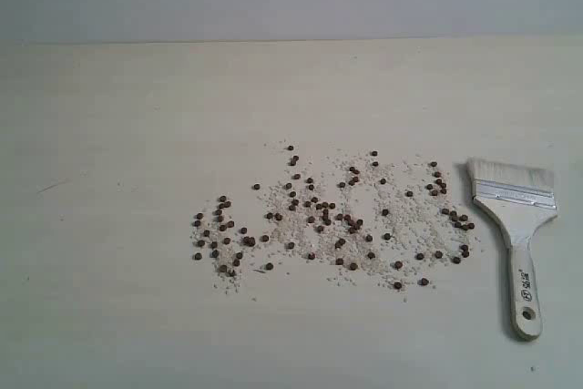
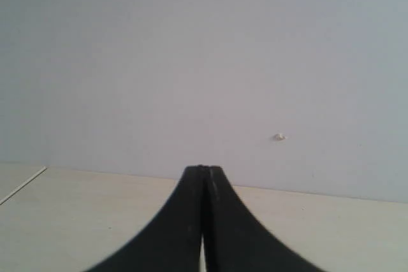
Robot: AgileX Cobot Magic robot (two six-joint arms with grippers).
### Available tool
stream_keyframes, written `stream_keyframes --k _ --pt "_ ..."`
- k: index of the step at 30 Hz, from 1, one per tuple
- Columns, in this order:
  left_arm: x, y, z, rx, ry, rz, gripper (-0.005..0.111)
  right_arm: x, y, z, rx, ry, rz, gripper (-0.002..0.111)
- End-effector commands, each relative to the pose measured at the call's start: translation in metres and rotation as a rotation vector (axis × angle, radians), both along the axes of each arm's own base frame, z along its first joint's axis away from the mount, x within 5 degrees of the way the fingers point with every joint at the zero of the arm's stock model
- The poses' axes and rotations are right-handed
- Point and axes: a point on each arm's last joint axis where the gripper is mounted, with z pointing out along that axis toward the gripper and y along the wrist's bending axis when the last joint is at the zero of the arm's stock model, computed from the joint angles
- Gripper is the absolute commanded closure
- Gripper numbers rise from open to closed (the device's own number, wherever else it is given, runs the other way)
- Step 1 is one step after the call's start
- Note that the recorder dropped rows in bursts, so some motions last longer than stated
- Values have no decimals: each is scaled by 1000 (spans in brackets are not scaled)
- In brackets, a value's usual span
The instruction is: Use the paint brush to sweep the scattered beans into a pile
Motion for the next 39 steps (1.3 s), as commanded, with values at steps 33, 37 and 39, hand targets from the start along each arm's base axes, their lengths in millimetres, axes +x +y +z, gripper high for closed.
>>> stream_keyframes --k 33,37,39 --pt "1 0 -1 -6 7 1 107 -2 -2 16 154 -201 -5 108" --pt "1 0 -1 -6 7 1 107 -2 -2 16 201 -208 -6 108" --pt "1 0 -1 -6 7 1 107 -2 -3 14 257 -188 -4 108"
